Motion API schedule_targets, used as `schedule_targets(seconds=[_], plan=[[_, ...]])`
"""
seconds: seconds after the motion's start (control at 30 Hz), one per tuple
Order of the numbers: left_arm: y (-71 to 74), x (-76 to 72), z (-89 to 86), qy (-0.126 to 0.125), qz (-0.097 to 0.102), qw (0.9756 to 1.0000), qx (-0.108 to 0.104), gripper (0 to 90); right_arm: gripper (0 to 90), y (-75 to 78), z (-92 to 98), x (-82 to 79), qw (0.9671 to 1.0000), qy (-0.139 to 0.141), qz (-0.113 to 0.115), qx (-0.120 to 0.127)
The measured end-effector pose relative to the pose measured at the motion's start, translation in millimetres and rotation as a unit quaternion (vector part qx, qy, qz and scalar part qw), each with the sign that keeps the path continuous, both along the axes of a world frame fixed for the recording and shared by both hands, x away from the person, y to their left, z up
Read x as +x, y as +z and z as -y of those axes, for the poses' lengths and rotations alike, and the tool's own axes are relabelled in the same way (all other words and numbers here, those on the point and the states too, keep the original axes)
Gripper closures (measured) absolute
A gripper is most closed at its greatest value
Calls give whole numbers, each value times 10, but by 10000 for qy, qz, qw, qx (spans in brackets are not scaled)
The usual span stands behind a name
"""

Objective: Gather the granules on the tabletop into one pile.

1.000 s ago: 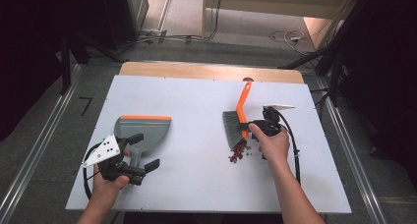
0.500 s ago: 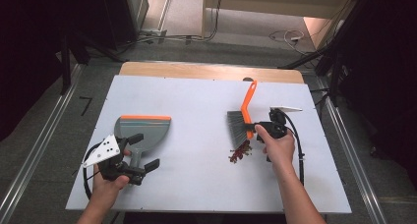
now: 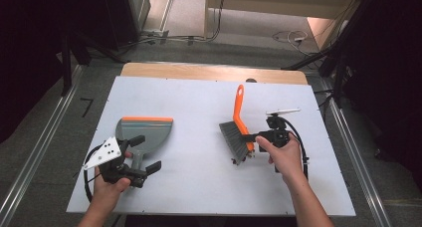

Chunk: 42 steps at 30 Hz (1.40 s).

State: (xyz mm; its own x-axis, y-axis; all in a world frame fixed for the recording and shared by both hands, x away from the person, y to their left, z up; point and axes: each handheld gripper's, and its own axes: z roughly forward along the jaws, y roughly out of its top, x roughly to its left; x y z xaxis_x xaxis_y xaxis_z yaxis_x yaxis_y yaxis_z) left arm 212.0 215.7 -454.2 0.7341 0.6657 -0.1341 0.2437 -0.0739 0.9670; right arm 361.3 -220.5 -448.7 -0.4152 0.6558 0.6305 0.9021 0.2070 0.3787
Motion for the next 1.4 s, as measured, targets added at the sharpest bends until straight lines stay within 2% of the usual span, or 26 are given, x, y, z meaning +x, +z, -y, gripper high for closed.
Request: schedule_targets(seconds=[0.2, 0.33, 0.5, 0.87, 1.07, 1.23, 1.4], plan=[[-5, 6, 24, -16, -11, 10000, -5, 0, 682, -52, 0, -43, 9986, 453, 12, -268], [-8, 8, 24, -20, -12, 10000, -1, 0, 682, -96, 1, -22, 9968, 720, -46, -346], [-8, 7, 21, -15, -16, 10000, -2, 0, 682, -126, 18, 47, 9949, 839, -43, -565], [-7, 4, 18, -18, -11, 10000, -14, 0, 682, -135, 129, 220, 9952, 800, 22, -571], [-8, 6, 14, -12, -14, 10000, 0, 0, 682, -64, 138, 241, 9955, 778, 79, -530], [-9, 7, 15, -12, -14, 10000, -3, 0, 681, 32, 60, 148, 9938, 980, 190, -482], [-4, 2, 13, -16, -10, 10000, -12, 0, 682, 72, -43, 34, 9890, 1354, 258, -531]])
